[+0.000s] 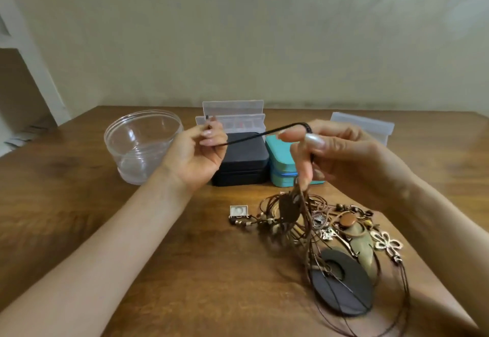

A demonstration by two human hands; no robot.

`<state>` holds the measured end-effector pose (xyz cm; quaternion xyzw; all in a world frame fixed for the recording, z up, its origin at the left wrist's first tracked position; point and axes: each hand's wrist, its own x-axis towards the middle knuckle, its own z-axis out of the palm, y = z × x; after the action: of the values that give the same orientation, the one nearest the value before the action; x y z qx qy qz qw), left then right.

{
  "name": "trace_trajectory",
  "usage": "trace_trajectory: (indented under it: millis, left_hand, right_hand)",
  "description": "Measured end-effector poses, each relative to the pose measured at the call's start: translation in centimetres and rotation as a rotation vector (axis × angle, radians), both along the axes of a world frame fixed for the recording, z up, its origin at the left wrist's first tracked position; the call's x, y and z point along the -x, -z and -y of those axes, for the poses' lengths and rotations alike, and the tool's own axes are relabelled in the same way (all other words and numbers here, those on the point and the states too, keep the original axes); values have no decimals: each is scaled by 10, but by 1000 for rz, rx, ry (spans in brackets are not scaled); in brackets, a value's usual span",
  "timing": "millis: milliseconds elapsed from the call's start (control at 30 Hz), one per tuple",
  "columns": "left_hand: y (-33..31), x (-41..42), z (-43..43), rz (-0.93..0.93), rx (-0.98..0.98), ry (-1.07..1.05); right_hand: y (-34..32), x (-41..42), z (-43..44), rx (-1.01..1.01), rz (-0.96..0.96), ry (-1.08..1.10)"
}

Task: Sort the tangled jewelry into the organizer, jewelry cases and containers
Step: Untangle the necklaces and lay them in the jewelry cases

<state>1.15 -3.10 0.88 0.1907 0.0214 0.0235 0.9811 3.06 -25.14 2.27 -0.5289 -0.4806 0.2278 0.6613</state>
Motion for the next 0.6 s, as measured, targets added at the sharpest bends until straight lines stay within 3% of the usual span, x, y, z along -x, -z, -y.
trace_trajectory:
  millis: [133,200,433,600]
  left_hand:
    - [-1,-1,2,62,-704,-249]
    - [0,0,4,91,-940,-350]
    - [3,3,7,35,-1186,-448]
    - [-1,13,18,171,-1237,-175]
  right_hand:
    - [-2,-7,5,-77,-22,83]
    - [-3,-11,6,-142,-85,92]
    - [-9,-6,9,-106,-61,290]
    - [-4,-2,3,103,63,435]
